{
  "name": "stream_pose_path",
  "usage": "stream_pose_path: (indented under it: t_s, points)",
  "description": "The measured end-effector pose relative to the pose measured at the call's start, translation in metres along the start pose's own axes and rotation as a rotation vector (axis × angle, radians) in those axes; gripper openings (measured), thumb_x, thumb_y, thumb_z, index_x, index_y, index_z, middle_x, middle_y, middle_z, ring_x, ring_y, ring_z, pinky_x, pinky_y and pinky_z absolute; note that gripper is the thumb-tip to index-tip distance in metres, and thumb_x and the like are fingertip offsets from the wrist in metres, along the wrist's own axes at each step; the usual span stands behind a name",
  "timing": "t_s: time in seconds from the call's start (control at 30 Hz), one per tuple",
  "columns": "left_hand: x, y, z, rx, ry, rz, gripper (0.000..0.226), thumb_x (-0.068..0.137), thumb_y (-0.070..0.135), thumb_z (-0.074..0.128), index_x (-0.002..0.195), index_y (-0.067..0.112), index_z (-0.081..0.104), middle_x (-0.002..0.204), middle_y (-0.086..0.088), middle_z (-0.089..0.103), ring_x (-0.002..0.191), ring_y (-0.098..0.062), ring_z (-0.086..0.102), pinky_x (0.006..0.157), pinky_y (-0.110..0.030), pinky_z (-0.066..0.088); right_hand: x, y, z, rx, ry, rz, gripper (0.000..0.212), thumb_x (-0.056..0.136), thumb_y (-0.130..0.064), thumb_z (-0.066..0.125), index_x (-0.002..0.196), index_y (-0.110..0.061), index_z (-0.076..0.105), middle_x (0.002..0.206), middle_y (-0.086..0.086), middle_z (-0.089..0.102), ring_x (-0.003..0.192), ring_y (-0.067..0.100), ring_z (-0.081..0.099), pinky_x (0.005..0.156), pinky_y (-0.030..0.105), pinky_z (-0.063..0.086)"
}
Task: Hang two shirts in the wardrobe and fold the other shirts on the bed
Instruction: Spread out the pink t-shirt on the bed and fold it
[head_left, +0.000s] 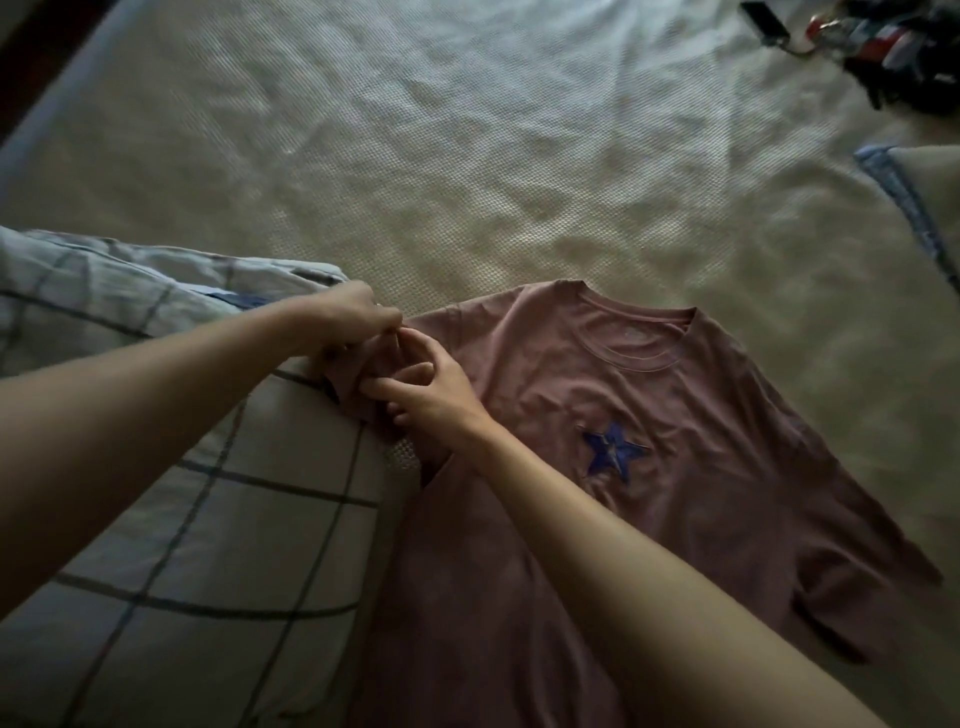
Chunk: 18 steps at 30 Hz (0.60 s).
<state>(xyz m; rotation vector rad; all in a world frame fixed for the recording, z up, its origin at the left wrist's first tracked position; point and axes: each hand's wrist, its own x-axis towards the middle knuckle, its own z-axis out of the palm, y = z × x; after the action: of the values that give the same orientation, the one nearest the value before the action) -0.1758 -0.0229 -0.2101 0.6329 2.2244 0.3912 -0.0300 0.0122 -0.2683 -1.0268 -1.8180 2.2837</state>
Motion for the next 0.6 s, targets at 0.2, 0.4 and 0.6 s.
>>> stream_pose_path:
  t_s: [0.2, 0.4, 0.6]
  points:
    - [0.023, -0.002, -0.005, 0.002, 0.167, -0.004, 0.039, 0.104, 0.023, 0.041, 0.083, -0.001, 0.064, 0.078, -0.021, 0.062, 0.063, -0.029, 0.055, 0.054, -0.03, 0.043, -0.005, -0.003, 0.026, -0.598, 0.199, -0.048, 0.113, 0.062, -0.058, 0.085, 0.148, -0.016, 0.026, 0.137, 0.008, 0.043, 0.126, 0.028, 0.051, 0.104, 0.047, 0.047]
    - [0.027, 0.017, -0.002, 0.067, 0.137, 0.029, 0.039, 0.105, 0.025, 0.05, 0.085, -0.004, 0.065, 0.059, -0.012, 0.053, 0.044, -0.021, 0.05, 0.031, -0.022, 0.038, 0.003, -0.026, 0.042, -0.631, 0.415, -0.156, 0.029, 0.101, -0.031, 0.051, 0.122, -0.011, 0.047, 0.112, 0.017, 0.068, 0.103, 0.04, 0.066, 0.08, 0.047, 0.051]
    - [0.03, 0.031, -0.021, -0.175, -0.113, 0.054, 0.026, 0.1, 0.029, 0.06, 0.097, 0.004, 0.067, 0.086, -0.009, 0.062, 0.064, -0.017, 0.056, 0.054, -0.029, 0.062, -0.004, -0.05, -0.007, 0.027, 0.517, -0.129, 0.029, 0.1, -0.031, 0.05, 0.108, -0.011, 0.069, 0.098, 0.012, 0.073, 0.094, 0.032, 0.066, 0.088, 0.049, 0.054]
